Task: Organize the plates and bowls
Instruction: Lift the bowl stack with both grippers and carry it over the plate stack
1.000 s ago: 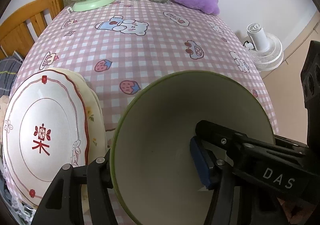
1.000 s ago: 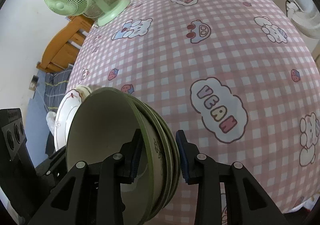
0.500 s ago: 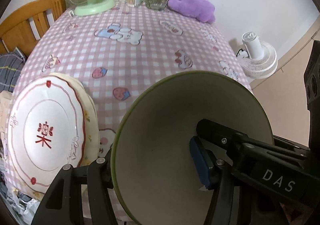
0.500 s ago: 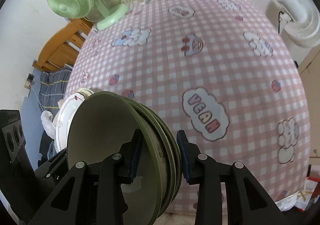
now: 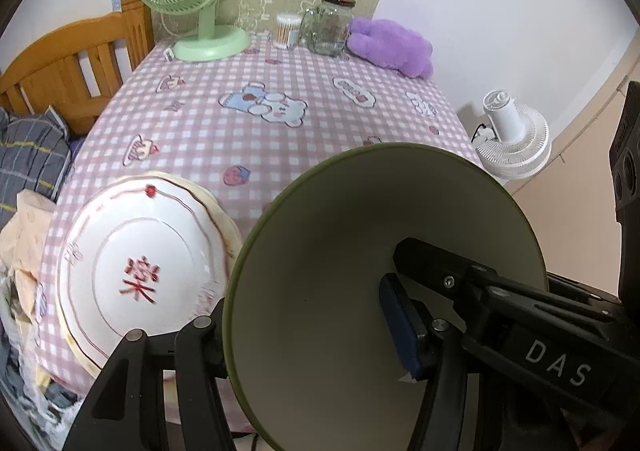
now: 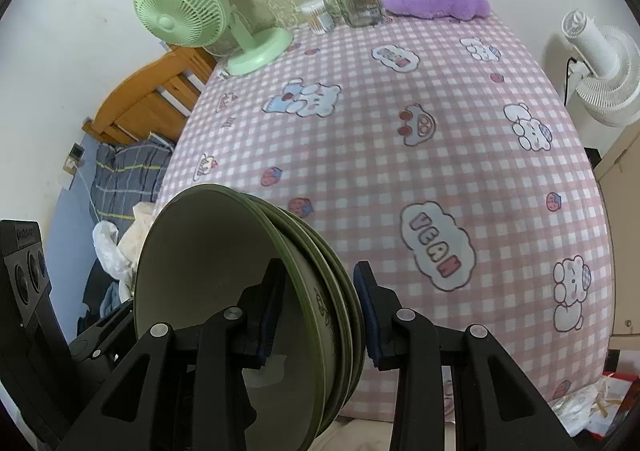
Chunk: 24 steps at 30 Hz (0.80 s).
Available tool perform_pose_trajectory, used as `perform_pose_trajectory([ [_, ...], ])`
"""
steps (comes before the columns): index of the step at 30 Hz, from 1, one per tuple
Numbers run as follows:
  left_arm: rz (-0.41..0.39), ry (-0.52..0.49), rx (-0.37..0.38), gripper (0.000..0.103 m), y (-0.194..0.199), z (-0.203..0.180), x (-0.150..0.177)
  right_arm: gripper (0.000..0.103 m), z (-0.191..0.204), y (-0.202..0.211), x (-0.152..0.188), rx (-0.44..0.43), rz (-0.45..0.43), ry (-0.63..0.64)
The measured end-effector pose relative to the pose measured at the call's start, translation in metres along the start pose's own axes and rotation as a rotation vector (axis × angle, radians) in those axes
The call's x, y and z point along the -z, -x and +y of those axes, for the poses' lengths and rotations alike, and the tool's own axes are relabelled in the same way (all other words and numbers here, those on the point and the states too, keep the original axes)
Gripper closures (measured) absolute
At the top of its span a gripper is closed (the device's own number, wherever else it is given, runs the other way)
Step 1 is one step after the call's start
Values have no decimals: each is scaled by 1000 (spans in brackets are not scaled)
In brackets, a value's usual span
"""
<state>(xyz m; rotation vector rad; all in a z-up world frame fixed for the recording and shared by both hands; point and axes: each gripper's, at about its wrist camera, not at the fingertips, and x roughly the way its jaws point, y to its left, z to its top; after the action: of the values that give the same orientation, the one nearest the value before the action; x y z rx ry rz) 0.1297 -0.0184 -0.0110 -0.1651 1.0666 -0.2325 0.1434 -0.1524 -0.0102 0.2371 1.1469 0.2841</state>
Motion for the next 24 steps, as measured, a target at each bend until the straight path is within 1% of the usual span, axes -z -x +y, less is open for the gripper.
perform_pose_trajectory([
  [7,4,-60,16,44,15,33,-9,65,37,-4,2,14,-33,-55],
  [13,6,-72,21,44,23,65,-11,65,70,-15,4,17,-45,-72],
  [24,6,-84,28,44,30,114,-18,65,115,-34,1,21,-55,-79],
])
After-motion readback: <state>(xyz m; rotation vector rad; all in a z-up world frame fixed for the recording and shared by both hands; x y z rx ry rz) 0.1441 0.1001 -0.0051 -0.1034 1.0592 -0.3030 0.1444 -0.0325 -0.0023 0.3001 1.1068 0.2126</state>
